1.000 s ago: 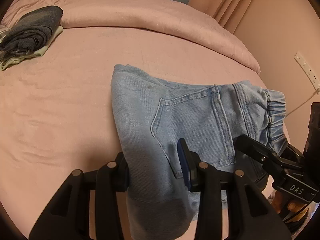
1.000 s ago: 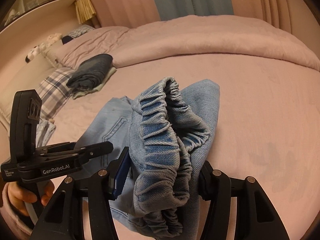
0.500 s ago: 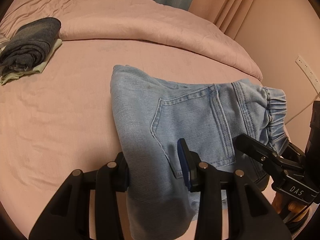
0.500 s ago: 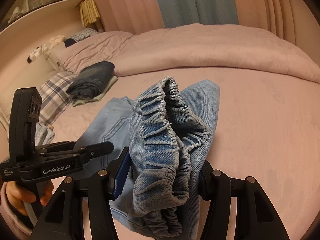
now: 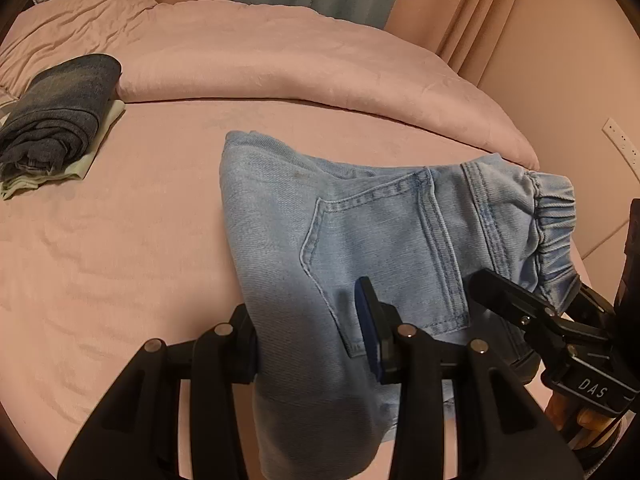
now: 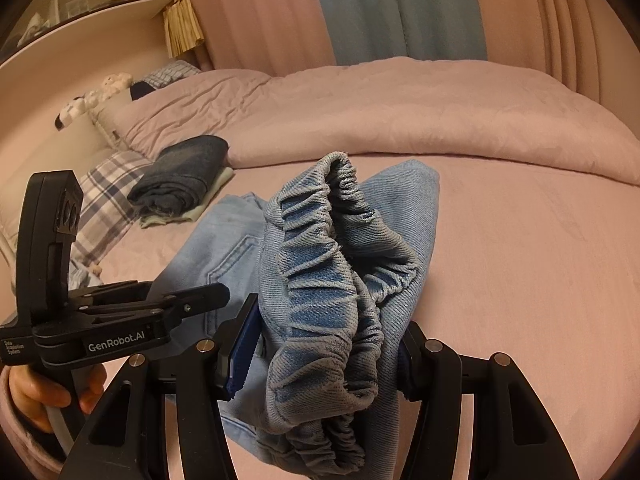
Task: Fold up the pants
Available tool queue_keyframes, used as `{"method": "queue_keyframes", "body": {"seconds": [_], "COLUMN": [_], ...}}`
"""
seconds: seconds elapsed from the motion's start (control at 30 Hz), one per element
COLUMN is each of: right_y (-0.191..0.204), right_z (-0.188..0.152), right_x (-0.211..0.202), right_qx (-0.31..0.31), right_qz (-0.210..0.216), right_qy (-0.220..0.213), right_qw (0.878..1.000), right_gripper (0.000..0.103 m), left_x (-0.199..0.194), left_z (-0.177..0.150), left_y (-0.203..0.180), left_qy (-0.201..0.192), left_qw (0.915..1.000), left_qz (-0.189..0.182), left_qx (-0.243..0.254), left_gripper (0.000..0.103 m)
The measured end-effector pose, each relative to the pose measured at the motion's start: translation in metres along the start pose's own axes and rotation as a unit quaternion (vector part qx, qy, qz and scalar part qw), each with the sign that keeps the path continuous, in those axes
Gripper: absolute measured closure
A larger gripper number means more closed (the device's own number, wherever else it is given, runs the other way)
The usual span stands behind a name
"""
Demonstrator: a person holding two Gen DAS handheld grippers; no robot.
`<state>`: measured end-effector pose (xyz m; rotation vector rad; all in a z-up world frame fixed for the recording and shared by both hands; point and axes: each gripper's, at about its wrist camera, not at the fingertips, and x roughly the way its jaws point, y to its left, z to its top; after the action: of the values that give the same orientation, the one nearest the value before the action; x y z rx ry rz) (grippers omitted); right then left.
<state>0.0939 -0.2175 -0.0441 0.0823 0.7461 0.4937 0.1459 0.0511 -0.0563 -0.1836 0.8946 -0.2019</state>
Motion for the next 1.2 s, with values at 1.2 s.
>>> {"method": "queue_keyframes", "body": {"seconds": [1.2], "right_y": [-0.069], "right_z": [0.003], "right_x": [0.088], "right_qx": [0.096], "right_qz": [0.03], "right_qy": [0.093], "right_qw": [0.991], "right_gripper": [0.036], "left_x": [0.082], "left_z": [0.012], "left_y": [0.039], "left_qy": [0.055], "left_qw": [0.9973], "left_qz": [0.047], "left_qx": [0.002], "left_gripper": [0.05]}}
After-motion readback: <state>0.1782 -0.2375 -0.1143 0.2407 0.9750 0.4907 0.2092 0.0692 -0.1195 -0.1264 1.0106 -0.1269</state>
